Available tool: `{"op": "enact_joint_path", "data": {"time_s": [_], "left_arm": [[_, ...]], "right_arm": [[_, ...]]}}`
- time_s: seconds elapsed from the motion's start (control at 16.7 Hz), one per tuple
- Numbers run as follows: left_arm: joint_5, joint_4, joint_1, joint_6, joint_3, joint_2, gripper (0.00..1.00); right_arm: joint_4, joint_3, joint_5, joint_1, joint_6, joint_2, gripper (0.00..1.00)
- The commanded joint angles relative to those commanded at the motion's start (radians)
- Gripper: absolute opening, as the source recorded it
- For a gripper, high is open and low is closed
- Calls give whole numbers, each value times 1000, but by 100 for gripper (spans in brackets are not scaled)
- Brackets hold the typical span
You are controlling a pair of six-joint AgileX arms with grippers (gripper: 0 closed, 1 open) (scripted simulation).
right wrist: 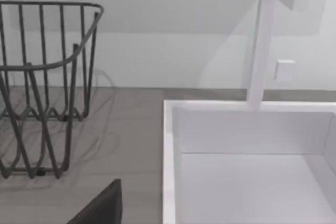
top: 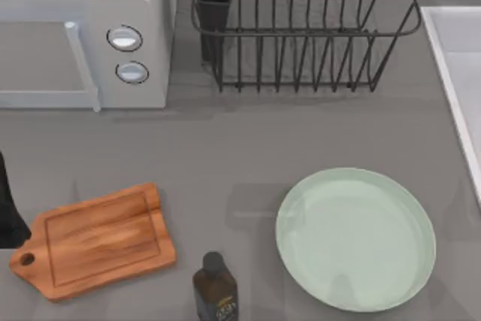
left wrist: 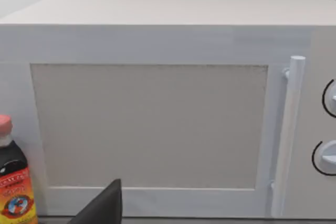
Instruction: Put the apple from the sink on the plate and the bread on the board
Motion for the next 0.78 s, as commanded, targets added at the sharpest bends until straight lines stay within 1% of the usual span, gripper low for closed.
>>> {"op": "enact_joint_path", "data": {"time_s": [0.12, 0.3, 0.78], "left_arm": [[0, 0, 0, 0, 0, 0, 100], [0, 0, 0, 0, 0, 0, 100], [0, 0, 0, 0, 0, 0, 100]], "right_arm": [[-66, 100, 0, -22, -21, 115, 100], [-195, 295, 0, -64, -60, 359, 100], [-610, 927, 1, -200, -189, 1213, 100]]}}
